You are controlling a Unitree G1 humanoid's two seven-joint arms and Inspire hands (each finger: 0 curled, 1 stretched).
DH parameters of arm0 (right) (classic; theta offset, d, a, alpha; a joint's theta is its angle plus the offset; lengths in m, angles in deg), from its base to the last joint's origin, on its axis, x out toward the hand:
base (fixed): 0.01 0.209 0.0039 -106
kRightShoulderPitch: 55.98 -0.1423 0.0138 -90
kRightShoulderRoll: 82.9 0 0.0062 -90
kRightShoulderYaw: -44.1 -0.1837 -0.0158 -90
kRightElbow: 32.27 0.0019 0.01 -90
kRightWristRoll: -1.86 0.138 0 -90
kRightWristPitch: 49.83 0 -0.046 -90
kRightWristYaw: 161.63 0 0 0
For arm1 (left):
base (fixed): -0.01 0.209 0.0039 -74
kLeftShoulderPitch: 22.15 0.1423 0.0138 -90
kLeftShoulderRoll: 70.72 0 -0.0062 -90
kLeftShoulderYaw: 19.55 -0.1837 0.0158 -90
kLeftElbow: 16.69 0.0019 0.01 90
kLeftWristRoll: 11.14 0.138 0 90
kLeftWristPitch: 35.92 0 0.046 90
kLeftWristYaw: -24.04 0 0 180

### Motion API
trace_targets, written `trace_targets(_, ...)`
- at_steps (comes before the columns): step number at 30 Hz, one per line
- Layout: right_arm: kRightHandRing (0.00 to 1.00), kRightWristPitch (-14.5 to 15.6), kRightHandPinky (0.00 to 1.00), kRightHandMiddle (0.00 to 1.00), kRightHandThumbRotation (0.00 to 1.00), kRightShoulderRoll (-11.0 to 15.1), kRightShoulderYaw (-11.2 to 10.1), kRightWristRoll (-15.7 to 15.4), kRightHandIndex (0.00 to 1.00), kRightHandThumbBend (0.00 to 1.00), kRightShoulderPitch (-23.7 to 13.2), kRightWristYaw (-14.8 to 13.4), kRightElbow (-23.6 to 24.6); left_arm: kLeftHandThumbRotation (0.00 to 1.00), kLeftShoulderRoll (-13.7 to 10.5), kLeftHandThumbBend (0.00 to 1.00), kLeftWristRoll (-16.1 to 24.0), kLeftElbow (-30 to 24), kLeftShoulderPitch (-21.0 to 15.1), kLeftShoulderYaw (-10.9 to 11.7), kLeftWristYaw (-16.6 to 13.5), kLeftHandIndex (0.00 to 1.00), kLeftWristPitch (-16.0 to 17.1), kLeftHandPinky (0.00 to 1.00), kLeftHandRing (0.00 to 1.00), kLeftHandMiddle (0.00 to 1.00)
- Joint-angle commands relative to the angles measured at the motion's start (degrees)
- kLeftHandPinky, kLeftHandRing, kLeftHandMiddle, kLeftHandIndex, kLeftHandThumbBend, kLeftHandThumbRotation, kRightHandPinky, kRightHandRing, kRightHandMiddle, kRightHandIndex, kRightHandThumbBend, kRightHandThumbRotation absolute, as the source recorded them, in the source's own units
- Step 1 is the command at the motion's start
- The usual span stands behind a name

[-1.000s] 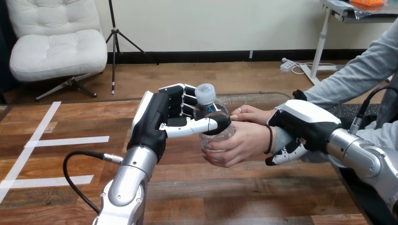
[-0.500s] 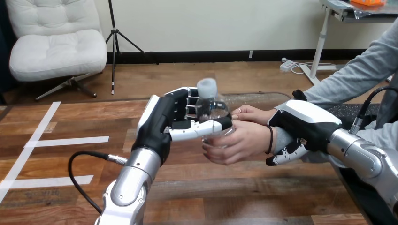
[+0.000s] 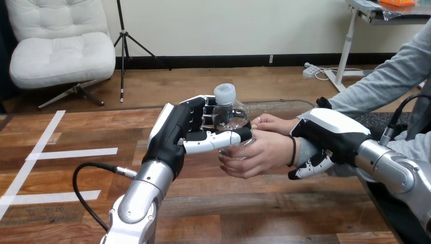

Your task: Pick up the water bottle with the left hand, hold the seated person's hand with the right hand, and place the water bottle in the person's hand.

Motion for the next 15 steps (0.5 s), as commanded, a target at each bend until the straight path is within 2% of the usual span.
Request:
trace_targets(1,0.2,-2.22,0.17,0.26,0.0,-1.11,-1.69,2.26,0.27,0.62,-4.92,-1.82,0.66,0.6,-1.04,1.0,-0.06,-2.97,-2.32,0.26,0.29,0.8,0.13,0.74,0.86,0.85)
trace_targets(10,0.2,-2.7,0.17,0.26,0.0,-1.04,-1.77,2.42,0.27,0.62,-4.77,-1.93,0.56,0.67,-1.51,1.0,-0.53,-3.3,-1.93,0.84,0.26,0.84,0.01,0.77,0.87,0.87)
trace_targets(15,0.2,-2.17,0.16,0.26,0.0,-0.98,-1.81,2.51,0.27,0.62,-4.69,-1.44,0.96,0.69,-1.63,1.0,-1.35,-3.67,-1.58,1.71,0.15,0.87,-0.54,0.85,0.91,0.9)
